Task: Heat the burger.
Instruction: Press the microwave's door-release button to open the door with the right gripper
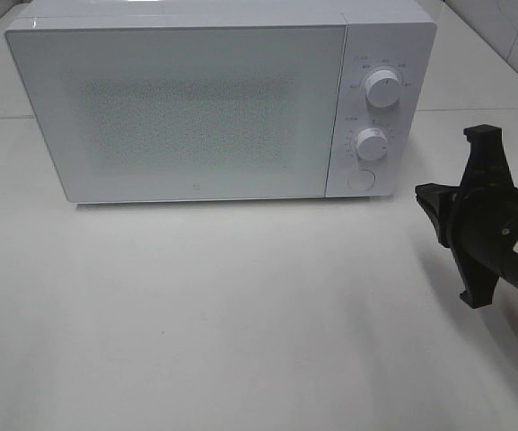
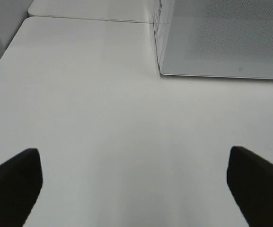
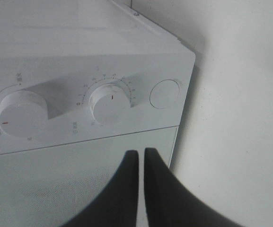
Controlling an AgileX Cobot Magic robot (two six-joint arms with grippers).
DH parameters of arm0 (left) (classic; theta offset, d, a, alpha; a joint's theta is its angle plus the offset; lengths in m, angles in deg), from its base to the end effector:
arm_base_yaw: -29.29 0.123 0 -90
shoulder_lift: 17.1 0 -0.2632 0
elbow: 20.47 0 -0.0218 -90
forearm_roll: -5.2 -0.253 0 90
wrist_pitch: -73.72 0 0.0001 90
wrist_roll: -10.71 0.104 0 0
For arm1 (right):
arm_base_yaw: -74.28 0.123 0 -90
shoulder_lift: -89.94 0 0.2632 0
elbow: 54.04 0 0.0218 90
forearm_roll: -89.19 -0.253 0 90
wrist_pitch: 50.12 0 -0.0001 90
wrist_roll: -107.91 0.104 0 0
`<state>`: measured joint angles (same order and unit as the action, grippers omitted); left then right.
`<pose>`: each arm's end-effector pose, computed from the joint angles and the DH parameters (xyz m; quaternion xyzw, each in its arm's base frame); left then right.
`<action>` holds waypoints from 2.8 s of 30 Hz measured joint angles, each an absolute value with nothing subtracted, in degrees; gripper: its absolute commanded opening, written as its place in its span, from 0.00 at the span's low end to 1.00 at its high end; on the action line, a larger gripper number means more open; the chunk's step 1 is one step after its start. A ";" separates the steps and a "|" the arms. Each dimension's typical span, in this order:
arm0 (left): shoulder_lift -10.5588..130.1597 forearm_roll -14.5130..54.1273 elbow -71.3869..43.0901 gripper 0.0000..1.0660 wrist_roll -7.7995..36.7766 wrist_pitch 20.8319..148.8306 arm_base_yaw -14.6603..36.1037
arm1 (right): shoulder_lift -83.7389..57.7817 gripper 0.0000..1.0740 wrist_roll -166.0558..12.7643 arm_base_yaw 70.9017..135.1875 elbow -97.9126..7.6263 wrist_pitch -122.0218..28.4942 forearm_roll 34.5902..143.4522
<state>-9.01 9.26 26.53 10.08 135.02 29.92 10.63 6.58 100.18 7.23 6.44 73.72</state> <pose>0.0275 -0.0062 0.2766 -0.0074 0.8493 -0.0354 0.5267 0.2306 0.0863 0.1191 0.4641 0.6497 0.4479 0.4025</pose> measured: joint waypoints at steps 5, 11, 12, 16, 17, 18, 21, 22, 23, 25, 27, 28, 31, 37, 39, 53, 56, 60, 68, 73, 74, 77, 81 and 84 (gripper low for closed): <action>-9.01 9.26 26.53 0.92 10.08 135.02 29.92 | 17.22 0.00 6.86 105.05 6.94 11.59 63.12; -9.01 9.26 26.53 0.92 10.08 135.02 29.92 | 20.25 0.00 7.03 105.57 4.36 12.80 61.46; -9.01 9.26 26.53 0.92 10.08 135.02 29.92 | 20.94 0.00 7.09 105.57 3.73 12.91 61.23; -9.01 9.26 26.53 0.92 10.08 135.02 29.92 | 23.81 0.00 7.38 105.57 1.32 13.31 60.37; -9.01 9.26 26.53 0.92 10.08 135.02 29.92 | 23.81 0.00 7.38 105.57 1.32 13.31 60.37; -9.01 9.26 26.53 0.92 10.08 135.02 29.92 | 24.95 0.00 7.84 105.57 0.35 13.60 60.26; -9.01 9.26 26.53 0.92 10.08 135.02 29.92 | 26.56 0.00 8.18 105.57 -1.14 14.51 59.69; -9.01 9.26 26.53 0.92 10.08 135.02 29.92 | 26.56 0.00 8.18 105.57 -1.14 14.51 59.69; -9.01 9.26 26.53 0.92 10.08 135.02 29.92 | 27.59 0.00 8.35 105.57 -1.94 14.86 59.06; -9.01 9.26 26.53 0.92 10.08 135.02 29.92 | 28.16 0.01 8.41 105.57 -2.34 14.92 58.65; -9.01 9.26 26.53 0.92 10.08 135.02 29.92 | 29.13 0.01 8.58 105.39 -3.03 14.92 58.14; -9.01 9.26 26.53 0.92 10.08 135.02 29.92 | 29.99 0.01 8.64 104.88 -3.78 14.86 58.02; -9.01 9.26 26.53 0.92 10.08 135.02 29.92 | 31.25 0.01 8.64 104.19 -5.27 14.92 58.20; -9.01 9.26 26.53 0.92 10.08 135.02 29.92 | 34.18 0.02 9.73 103.85 -8.24 14.86 59.91; -9.01 9.26 26.53 0.92 10.08 135.02 29.92 | 34.58 0.02 9.73 103.85 -8.65 14.80 59.97; -9.01 9.26 26.53 0.92 10.08 135.02 29.92 | 37.73 0.03 9.90 101.38 -13.69 11.13 62.72; -9.01 9.26 26.53 0.92 10.08 135.02 29.92 | 37.79 0.03 9.84 100.58 -14.72 10.90 63.47; -9.01 9.26 26.53 0.92 10.08 135.02 29.92 | 38.07 0.03 9.78 100.52 -15.75 10.79 64.84; -9.01 9.26 26.53 0.92 10.08 135.02 29.92 | 40.94 0.04 11.73 100.52 -15.92 12.34 65.07; -9.01 9.26 26.53 0.92 10.08 135.02 29.92 | 41.11 0.03 12.65 100.52 -16.84 12.05 65.42; -9.01 9.26 26.53 0.92 10.08 135.02 29.92 | 41.11 0.03 12.65 100.52 -16.84 12.05 65.42; -9.01 9.32 26.53 0.92 10.08 135.02 29.92 | 41.45 0.00 12.76 100.52 -17.76 11.25 66.05; -9.01 9.32 26.53 0.92 10.08 135.02 29.92 | 41.62 0.00 12.82 100.52 -18.79 10.90 66.39; -9.01 9.38 26.53 0.92 10.08 135.02 29.92 | 41.62 0.00 12.65 100.52 -19.13 10.79 66.05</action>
